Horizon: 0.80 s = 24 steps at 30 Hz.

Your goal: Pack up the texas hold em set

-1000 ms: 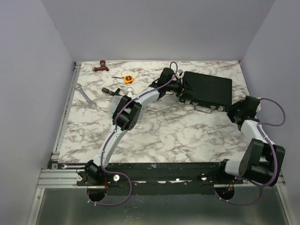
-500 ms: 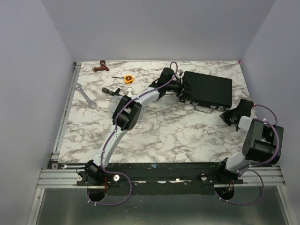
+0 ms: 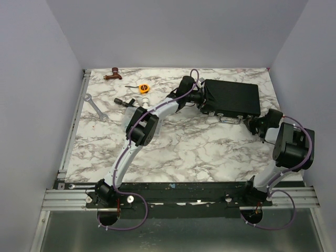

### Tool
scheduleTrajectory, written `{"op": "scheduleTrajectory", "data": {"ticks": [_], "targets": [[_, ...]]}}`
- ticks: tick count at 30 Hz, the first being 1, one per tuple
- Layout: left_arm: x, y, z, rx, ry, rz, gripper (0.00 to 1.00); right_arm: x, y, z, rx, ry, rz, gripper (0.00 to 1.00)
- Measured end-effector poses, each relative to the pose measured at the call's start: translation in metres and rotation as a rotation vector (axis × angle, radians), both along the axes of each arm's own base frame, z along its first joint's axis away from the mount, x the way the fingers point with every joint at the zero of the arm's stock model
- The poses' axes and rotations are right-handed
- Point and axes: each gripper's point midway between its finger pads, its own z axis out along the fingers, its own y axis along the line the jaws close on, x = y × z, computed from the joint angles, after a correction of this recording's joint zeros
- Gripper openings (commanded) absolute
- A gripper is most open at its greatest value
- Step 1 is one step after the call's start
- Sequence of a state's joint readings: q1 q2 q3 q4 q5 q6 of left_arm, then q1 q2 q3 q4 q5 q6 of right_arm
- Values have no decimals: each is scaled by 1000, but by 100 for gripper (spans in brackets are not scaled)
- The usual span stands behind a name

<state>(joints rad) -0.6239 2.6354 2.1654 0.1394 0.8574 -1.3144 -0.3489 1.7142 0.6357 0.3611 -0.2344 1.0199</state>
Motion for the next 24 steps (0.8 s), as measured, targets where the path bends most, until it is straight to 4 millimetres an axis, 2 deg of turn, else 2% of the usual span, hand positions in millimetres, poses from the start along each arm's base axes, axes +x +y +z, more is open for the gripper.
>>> {"op": "scheduleTrajectory", "data": {"ticks": [4,7,11,14,15,20,22,24], "targets": [[0,0,-1,2,-2,-1,54,-8,-4,3,-33,27,-18,1],[0,0,1,18,-10,-7,55,-22,-5,13,-83,51,-9,13],[-1,5,1,40,-34,-16,63,-28,5,59,-184,-30,78,38],[-8,17,9,86,-84,-10,70,-29,40,98,-259,-130,219,59],[-10,21,16,98,-105,-6,70,-30,55,114,-290,-171,285,63],[-21,47,103,83,-331,50,73,-37,130,150,-318,-267,547,73],[-30,63,157,44,-449,93,73,-38,152,167,-321,-299,631,76],[-39,81,202,11,-553,138,73,-39,164,185,-334,-327,682,81]]}}
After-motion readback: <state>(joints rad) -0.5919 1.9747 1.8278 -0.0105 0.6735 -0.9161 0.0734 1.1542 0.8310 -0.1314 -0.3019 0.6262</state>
